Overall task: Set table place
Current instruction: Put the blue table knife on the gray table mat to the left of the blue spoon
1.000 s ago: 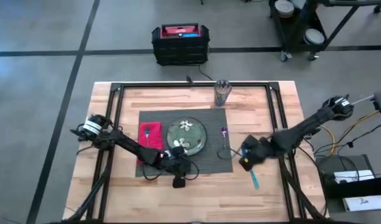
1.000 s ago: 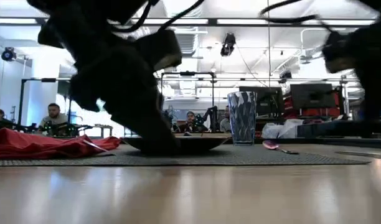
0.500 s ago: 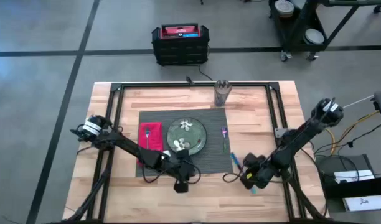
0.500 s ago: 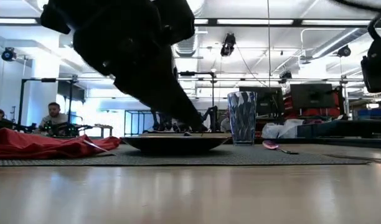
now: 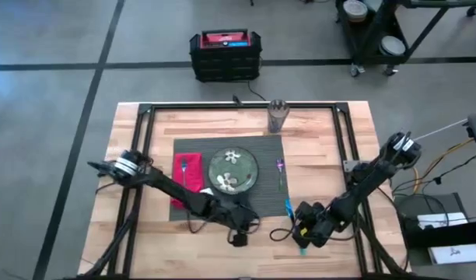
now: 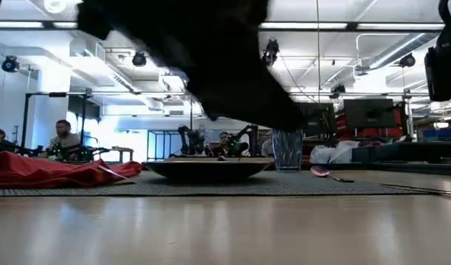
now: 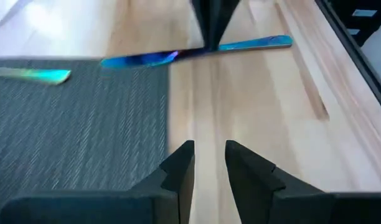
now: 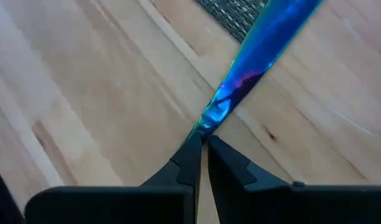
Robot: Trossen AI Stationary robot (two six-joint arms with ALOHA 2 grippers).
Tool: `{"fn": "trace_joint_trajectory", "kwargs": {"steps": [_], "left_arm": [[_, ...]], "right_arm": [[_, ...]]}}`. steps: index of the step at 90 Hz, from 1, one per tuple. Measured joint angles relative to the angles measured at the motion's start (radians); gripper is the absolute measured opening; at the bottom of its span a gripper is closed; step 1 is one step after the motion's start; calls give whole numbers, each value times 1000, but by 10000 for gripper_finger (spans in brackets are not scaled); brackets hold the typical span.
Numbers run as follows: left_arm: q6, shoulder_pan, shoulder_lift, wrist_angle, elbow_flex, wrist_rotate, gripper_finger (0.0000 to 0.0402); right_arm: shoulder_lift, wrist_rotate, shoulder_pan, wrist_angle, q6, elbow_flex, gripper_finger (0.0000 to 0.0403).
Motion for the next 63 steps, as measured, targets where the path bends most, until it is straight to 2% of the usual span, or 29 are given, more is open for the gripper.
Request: {"fn": "trace_joint_trajectory", "kwargs": {"steps": [18,29,39,63], "left_arm": [[62,29,217,-201,335,-13,77],[75,54,292,-288,467,-53,77],[77,75,321,-293,499,-53,77],[86,79,322,-285,472,-51,77]], "right_arm": [[-87,144,-19,-139,-9,2,13],[-88,179,-69,-170,2,-18,14],[-77,177,-108,-117,-28,-55,31],[-73,188,-119,81,-77,-121,89]]}}
